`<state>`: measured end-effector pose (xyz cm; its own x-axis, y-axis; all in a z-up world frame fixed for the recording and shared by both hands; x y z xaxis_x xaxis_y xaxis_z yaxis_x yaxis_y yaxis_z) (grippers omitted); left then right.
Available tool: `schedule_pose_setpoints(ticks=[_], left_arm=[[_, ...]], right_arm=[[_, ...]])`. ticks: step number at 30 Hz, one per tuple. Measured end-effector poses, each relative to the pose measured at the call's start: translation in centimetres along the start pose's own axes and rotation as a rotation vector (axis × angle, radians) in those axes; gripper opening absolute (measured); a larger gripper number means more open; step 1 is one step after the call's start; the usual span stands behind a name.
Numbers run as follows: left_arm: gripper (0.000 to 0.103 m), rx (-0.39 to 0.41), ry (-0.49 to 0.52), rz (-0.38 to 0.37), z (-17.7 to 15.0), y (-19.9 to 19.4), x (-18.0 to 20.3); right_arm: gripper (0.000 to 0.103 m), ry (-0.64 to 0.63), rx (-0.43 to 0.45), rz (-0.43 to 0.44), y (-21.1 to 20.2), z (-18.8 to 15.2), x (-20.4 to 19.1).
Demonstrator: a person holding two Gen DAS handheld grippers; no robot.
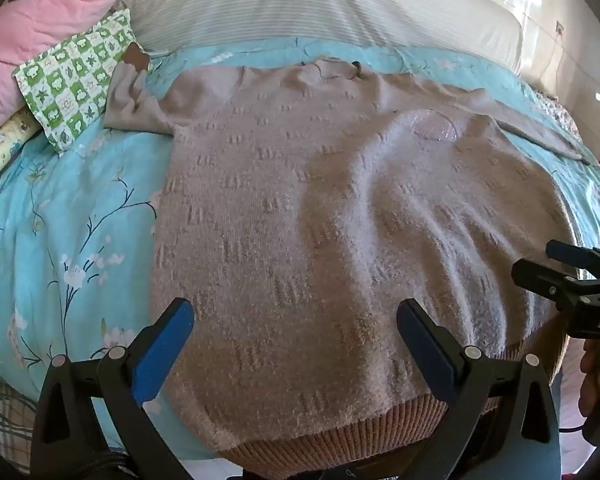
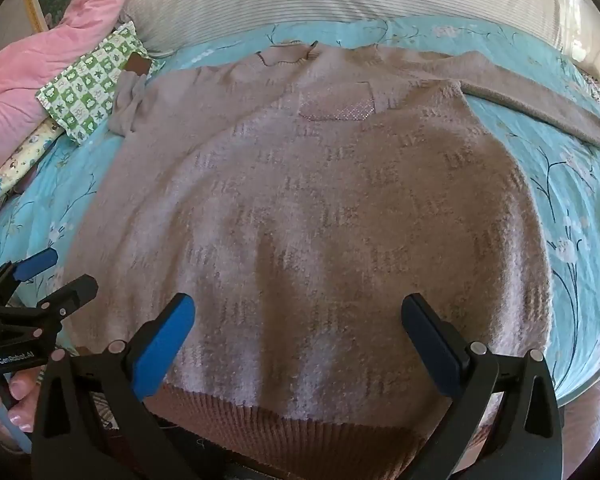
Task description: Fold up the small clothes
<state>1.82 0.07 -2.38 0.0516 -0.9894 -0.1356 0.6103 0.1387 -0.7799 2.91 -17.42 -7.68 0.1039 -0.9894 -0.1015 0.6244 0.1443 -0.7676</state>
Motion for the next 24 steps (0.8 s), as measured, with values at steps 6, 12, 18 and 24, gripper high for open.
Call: schedule_pose_setpoints(ticks=[6,12,18,24], left_arm=[[0.102,-0.003,-0.002,-0.002,-0.04,0.03,0.01],[0.102,-0.004,-0.005,-0.004,-0.47,0.06,-0.03],[0.102,0.001,-0.003,-0.001,-0.28,0.35,-0.19],[0.102,0.007,0.004,0.010,-0.23,0.28,0.12]], right_arm=[[0.103,-0.001,0.001,-0.001,0.03,-0.13,-0.11],[0.103,0.000,0.002,0.000,0.06,-0.15,-0.07],[0.103,-0.002,0.002,0.001,0.06,-0.15,-0.04],[0.103,-0.001,0.003,0.000,0.04,-0.16,-0.09]])
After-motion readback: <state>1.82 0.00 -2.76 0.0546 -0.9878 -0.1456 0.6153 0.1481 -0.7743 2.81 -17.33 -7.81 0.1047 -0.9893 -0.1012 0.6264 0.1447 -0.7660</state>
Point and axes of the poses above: each gripper's, at about its wrist camera, not at the fingertips, and y roughly the way its jaws point, x to its right, z to its top, the point moved 3 cm from there along y, roughly the way its jaws point, and after that the axes turned 8 degrees about z, right-handed, at the moved point
